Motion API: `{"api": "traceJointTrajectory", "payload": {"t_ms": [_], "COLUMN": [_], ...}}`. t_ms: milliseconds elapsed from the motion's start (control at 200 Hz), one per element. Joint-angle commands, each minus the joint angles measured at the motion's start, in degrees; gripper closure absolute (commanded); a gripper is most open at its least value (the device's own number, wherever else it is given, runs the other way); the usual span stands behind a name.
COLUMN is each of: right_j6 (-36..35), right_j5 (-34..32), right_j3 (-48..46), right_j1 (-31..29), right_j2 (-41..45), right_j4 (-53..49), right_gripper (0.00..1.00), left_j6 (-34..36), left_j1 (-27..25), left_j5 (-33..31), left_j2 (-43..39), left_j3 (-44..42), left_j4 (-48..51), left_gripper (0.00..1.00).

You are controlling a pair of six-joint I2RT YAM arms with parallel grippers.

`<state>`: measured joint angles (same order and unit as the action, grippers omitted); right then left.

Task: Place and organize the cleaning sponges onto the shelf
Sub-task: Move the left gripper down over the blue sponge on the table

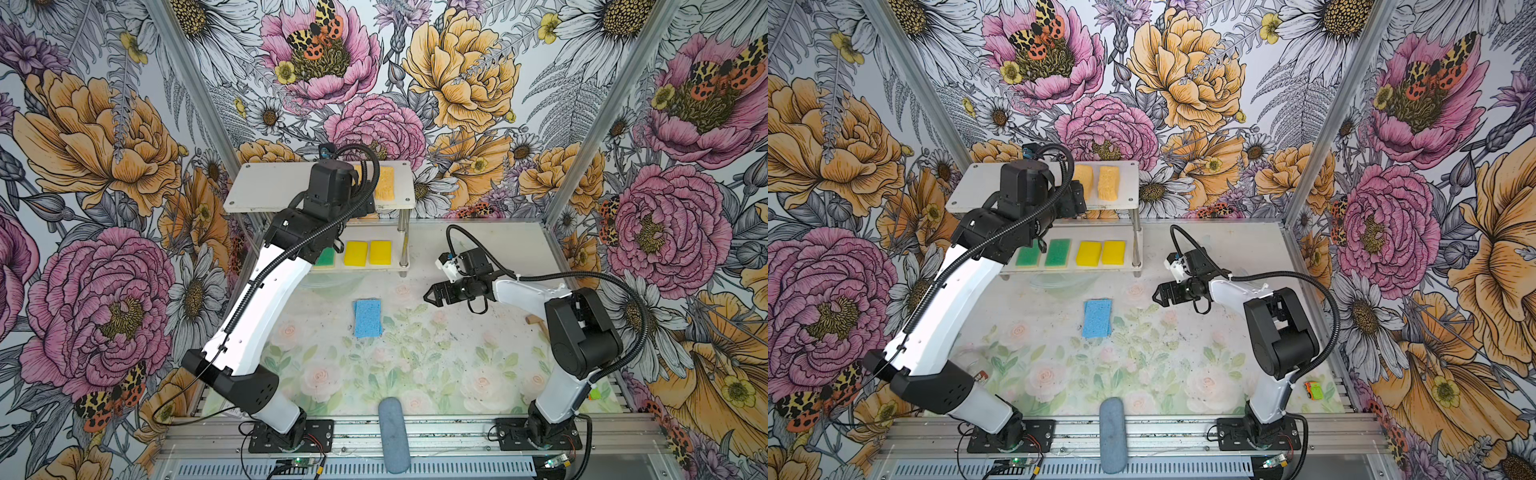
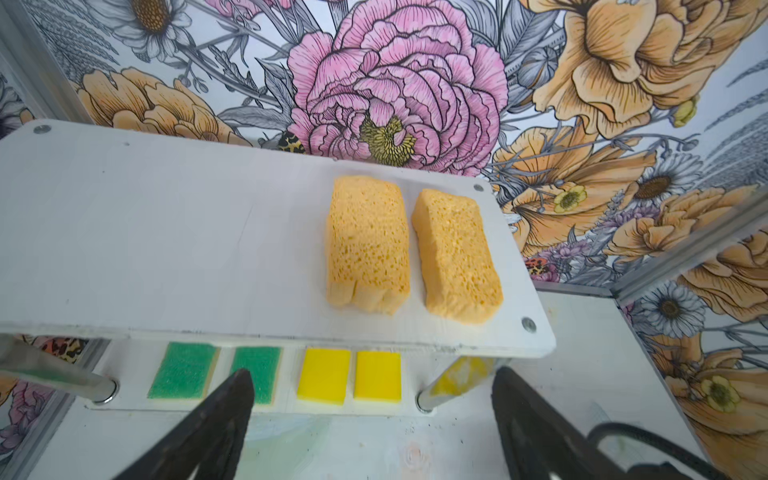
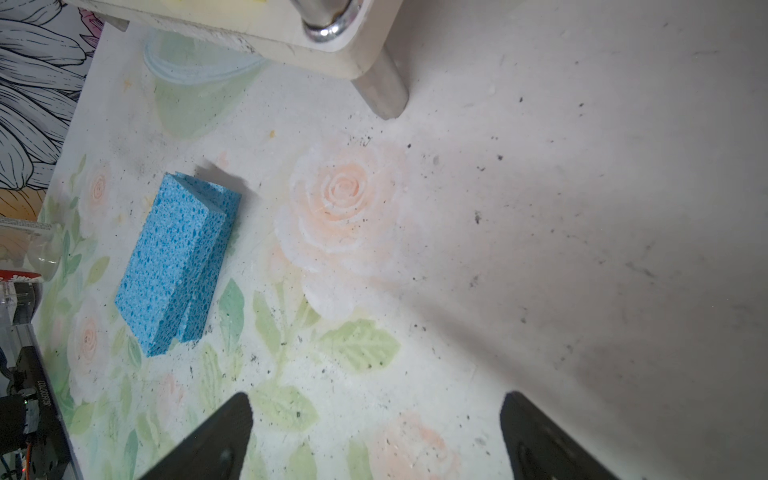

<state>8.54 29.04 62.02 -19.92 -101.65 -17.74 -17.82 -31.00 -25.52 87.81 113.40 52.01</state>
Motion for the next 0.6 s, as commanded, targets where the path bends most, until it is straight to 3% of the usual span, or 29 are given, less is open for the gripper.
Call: {"api": "traceJointTrajectory", "payload": {"t_ms": [0, 345, 595], "right_j6": [0.08, 0.85, 1.40], "right_j5": [0.65, 1.11, 1.68], "right_j3": [0.54, 2.13, 3.19], "right_j1": [-0.29, -0.31, -0.51], "right_j2": [1.65, -0.81, -2.40], "right_j4": [0.55, 0.68, 0.77], "right_gripper": [0.04, 0.04, 0.04], "left_j6": [-2.21, -16.28, -21.81], "left_j1": [-1.82, -4.92, -7.29], "left_j5": [-2.17, 1.04, 1.91], "left_j2": [-4.70, -21.64, -24.99], "left_j3": [-10.75, -48.31, -62.64], "left_j4": [-1.75, -10.78, -18.38], "left_gripper": [0.01, 0.01, 0.01]}}
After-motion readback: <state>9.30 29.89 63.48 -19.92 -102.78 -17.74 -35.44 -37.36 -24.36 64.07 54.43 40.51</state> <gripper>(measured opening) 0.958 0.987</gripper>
